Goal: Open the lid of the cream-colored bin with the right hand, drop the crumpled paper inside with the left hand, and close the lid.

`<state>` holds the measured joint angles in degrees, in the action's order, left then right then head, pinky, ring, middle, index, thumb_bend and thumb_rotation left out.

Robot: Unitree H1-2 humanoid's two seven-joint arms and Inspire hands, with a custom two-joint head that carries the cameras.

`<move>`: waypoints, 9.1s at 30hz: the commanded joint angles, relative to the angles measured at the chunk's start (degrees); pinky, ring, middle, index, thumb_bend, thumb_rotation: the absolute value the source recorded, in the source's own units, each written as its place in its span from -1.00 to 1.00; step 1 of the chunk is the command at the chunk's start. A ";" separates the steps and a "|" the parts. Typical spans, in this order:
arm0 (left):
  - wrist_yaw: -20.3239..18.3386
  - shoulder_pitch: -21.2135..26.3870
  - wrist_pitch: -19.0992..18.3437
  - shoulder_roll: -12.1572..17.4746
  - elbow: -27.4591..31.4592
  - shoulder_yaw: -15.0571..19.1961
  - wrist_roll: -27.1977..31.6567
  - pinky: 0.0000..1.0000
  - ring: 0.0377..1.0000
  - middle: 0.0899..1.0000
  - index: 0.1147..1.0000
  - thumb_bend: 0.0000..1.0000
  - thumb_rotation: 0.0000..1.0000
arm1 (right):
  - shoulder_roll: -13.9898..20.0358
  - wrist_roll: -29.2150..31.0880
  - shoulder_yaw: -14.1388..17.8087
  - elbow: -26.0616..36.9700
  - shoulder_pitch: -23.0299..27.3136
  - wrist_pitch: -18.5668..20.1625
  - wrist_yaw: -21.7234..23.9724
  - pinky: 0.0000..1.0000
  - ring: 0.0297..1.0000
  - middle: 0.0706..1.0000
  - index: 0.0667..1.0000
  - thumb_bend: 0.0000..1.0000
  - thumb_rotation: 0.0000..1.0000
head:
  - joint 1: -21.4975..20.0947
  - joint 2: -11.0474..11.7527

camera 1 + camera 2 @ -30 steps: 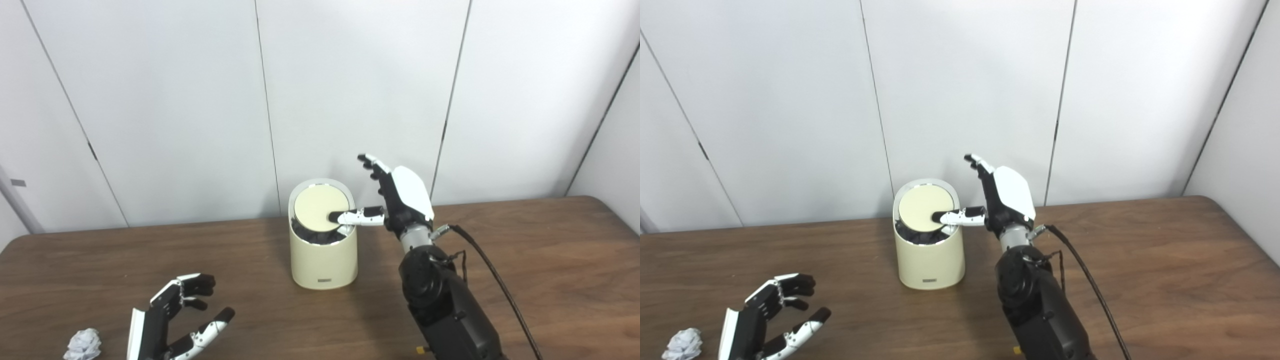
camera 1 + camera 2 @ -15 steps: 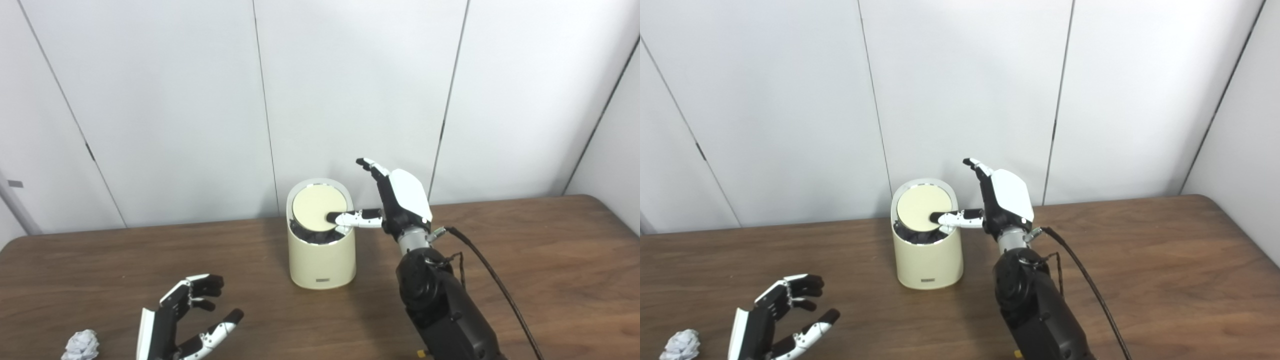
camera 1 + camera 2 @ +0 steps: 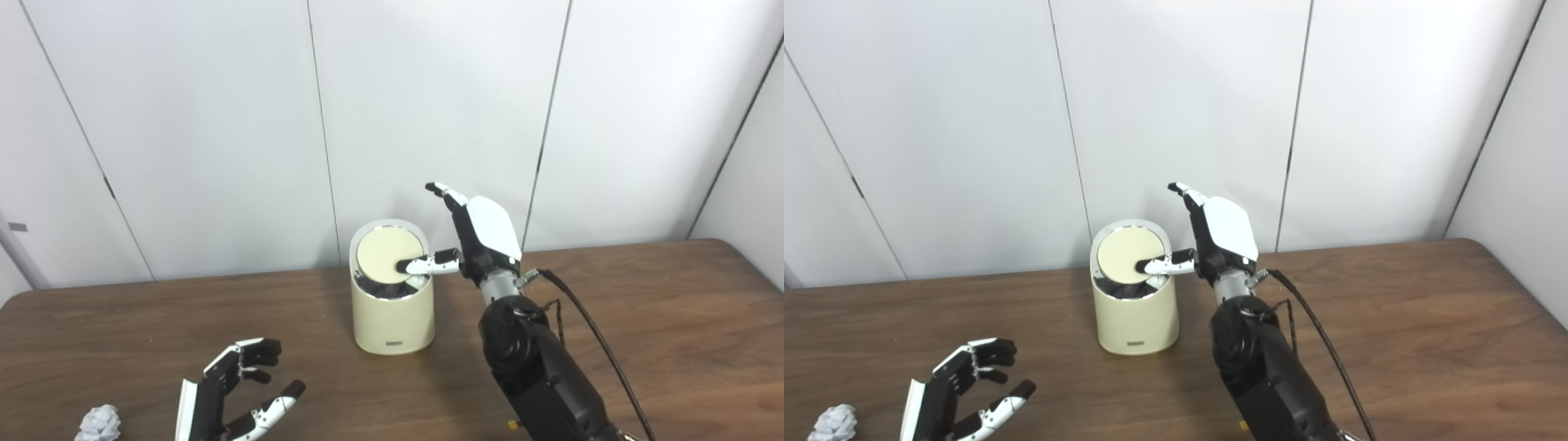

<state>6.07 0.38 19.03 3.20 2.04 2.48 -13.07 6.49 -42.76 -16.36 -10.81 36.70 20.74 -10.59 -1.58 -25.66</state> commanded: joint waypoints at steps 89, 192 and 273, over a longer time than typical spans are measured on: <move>-2.61 1.47 3.01 5.80 -0.08 1.02 3.25 0.11 0.28 0.28 0.23 0.64 -0.64 | 2.93 16.28 15.48 9.44 -36.43 -42.15 -6.49 0.58 0.72 0.73 0.72 0.78 0.30 | 1.51 2.66; 16.57 -0.07 3.05 25.02 -17.76 9.59 -23.97 0.12 0.24 0.29 0.24 1.00 -0.22 | 15.48 33.34 20.57 1.82 -34.82 -47.59 2.08 0.29 0.60 0.67 0.66 0.88 0.55 | 25.84 -3.37; 24.74 4.87 -5.31 31.11 -21.18 -9.93 -32.35 -0.74 -0.73 -0.72 -0.20 0.03 -0.94 | 9.33 25.65 22.71 7.39 -36.11 -42.45 2.12 0.53 0.73 0.74 0.78 0.90 0.59 | 19.38 -2.42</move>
<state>30.73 5.33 12.83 35.41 -19.82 -6.34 -44.67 17.72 -16.90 6.86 -3.67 1.74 -20.79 -7.14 17.76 -28.04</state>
